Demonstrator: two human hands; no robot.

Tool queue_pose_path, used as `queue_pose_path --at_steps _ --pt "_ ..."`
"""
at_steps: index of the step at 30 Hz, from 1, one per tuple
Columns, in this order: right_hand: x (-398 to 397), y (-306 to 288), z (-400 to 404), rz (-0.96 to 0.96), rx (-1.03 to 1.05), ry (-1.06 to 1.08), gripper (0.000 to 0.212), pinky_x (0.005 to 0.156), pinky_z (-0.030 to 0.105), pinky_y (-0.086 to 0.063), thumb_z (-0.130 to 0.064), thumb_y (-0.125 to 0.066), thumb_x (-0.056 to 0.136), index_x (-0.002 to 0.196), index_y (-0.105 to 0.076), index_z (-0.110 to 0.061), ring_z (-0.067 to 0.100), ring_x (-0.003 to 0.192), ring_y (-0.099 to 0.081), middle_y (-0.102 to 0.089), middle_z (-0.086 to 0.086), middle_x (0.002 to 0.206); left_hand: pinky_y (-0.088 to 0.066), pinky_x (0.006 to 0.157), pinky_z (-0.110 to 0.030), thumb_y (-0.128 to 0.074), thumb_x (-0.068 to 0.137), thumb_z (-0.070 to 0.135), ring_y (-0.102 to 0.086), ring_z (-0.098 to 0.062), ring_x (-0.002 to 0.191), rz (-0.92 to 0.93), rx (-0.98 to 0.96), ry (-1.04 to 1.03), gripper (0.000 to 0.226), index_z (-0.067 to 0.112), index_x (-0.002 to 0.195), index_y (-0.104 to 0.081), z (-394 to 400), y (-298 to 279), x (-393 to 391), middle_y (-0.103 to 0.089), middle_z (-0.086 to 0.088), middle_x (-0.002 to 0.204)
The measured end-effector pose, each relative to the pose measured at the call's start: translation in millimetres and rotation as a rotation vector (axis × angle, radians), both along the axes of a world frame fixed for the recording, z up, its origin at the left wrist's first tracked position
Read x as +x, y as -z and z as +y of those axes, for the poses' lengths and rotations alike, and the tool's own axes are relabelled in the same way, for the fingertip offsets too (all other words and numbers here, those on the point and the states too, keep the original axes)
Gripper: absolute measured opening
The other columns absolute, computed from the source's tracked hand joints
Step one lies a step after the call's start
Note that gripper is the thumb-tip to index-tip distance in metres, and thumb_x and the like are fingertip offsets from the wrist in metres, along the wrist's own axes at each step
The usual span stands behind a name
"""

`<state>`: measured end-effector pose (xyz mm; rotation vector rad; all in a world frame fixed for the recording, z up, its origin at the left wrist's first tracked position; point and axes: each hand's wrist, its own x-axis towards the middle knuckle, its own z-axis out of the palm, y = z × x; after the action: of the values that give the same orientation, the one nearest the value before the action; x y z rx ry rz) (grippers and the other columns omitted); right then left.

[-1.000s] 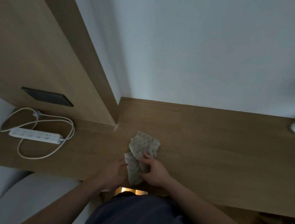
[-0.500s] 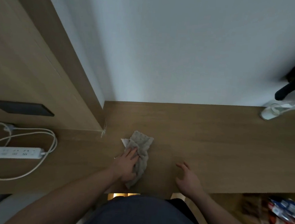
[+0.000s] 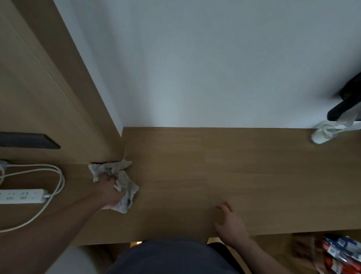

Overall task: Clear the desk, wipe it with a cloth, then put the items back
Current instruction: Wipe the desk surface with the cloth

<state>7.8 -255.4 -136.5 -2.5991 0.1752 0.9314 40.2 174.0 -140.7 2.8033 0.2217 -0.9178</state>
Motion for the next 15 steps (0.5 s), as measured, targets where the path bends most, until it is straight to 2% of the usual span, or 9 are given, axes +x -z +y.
queue_pose_path --at_steps 2,3,5,7,9,11,12,14,15 --pt "-2 -3 -3 -0.001 -0.007 0.015 0.063 0.116 0.032 -0.037 -0.023 -0.063 0.09 0.15 -0.043 -0.025 0.026 0.146 -0.04 -0.019 0.003 0.169 -0.046 0.102 -0.038 -0.053 0.088 0.065 -0.055 -0.024 0.123 -0.078 -0.066 0.027 0.064 0.022 0.135 -0.055 -29 -9 7 -0.051 -0.005 0.141" --pt "-4 -5 -4 0.001 -0.009 0.019 0.063 0.116 0.032 -0.036 -0.023 -0.063 0.09 0.15 -0.043 -0.025 0.026 0.146 -0.041 -0.019 0.004 0.169 -0.048 0.1 -0.039 -0.052 0.083 0.072 -0.054 -0.023 0.121 -0.089 -0.101 0.053 0.07 0.026 0.136 -0.053 -37 4 14 -0.048 -0.003 0.141" --pt "-6 -9 -7 0.003 -0.021 0.012 0.063 0.113 0.031 -0.038 -0.021 -0.062 0.09 0.15 -0.043 -0.024 0.027 0.143 -0.045 -0.018 0.005 0.169 -0.041 0.108 -0.042 -0.031 0.083 0.083 -0.042 -0.025 0.131 -0.04 -0.108 0.09 0.084 0.024 0.142 -0.045 -46 41 40 -0.042 0.0 0.148" --pt "-8 -13 -12 -0.004 -0.035 0.001 0.063 0.111 0.032 -0.039 -0.019 -0.059 0.091 0.151 -0.042 -0.022 0.027 0.141 -0.047 -0.02 0.005 0.168 -0.029 0.117 -0.047 -0.021 0.08 0.087 -0.03 -0.031 0.142 0.014 -0.057 0.019 0.1 0.017 0.149 -0.039 -61 53 74 -0.036 -0.009 0.158" --pt "-7 -16 -17 -0.013 -0.046 0.005 0.064 0.113 0.034 -0.039 -0.02 -0.06 0.091 0.152 -0.04 -0.022 0.027 0.142 -0.045 -0.019 0.005 0.168 -0.017 0.125 -0.051 -0.034 0.077 0.091 -0.012 -0.037 0.153 0.016 -0.033 -0.047 0.114 0.015 0.161 -0.018 -71 29 101 -0.01 -0.014 0.168" --pt "-4 -17 -21 -0.007 -0.061 0.008 0.068 0.115 0.035 -0.04 -0.02 -0.063 0.089 0.153 -0.039 -0.025 0.027 0.143 -0.045 -0.015 0.004 0.17 -0.008 0.126 -0.049 -0.048 0.085 0.078 0.006 -0.039 0.155 -0.024 0.033 0.013 0.116 0.011 0.163 0.006 -65 6 124 0.019 -0.012 0.168" --pt "-2 -17 -22 -0.002 -0.066 0.004 0.07 0.115 0.035 -0.04 -0.02 -0.064 0.088 0.153 -0.038 -0.025 0.027 0.143 -0.044 -0.013 0.004 0.171 -0.008 0.126 -0.048 -0.054 0.088 0.071 0.009 -0.039 0.155 -0.02 0.052 0.027 0.114 0.009 0.162 0.009 -56 3 137 0.024 -0.01 0.167" --pt "5 -18 -20 0.001 -0.075 -0.015 0.075 0.115 0.035 -0.04 -0.019 -0.065 0.086 0.155 -0.036 -0.026 0.028 0.145 -0.043 -0.011 0.004 0.171 -0.015 0.125 -0.046 -0.057 0.092 0.062 0.002 -0.039 0.156 0.023 0.084 0.048 0.105 0.008 0.163 0.0 -42 -6 154 0.017 -0.011 0.169" --pt "9 -18 -17 -0.001 -0.079 -0.025 0.077 0.115 0.035 -0.039 -0.019 -0.066 0.086 0.156 -0.035 -0.026 0.029 0.145 -0.042 -0.011 0.005 0.172 -0.023 0.123 -0.044 -0.055 0.095 0.058 -0.011 -0.039 0.155 0.057 0.093 0.079 0.093 0.009 0.163 -0.014 -37 -1 159 0.0 -0.015 0.17"
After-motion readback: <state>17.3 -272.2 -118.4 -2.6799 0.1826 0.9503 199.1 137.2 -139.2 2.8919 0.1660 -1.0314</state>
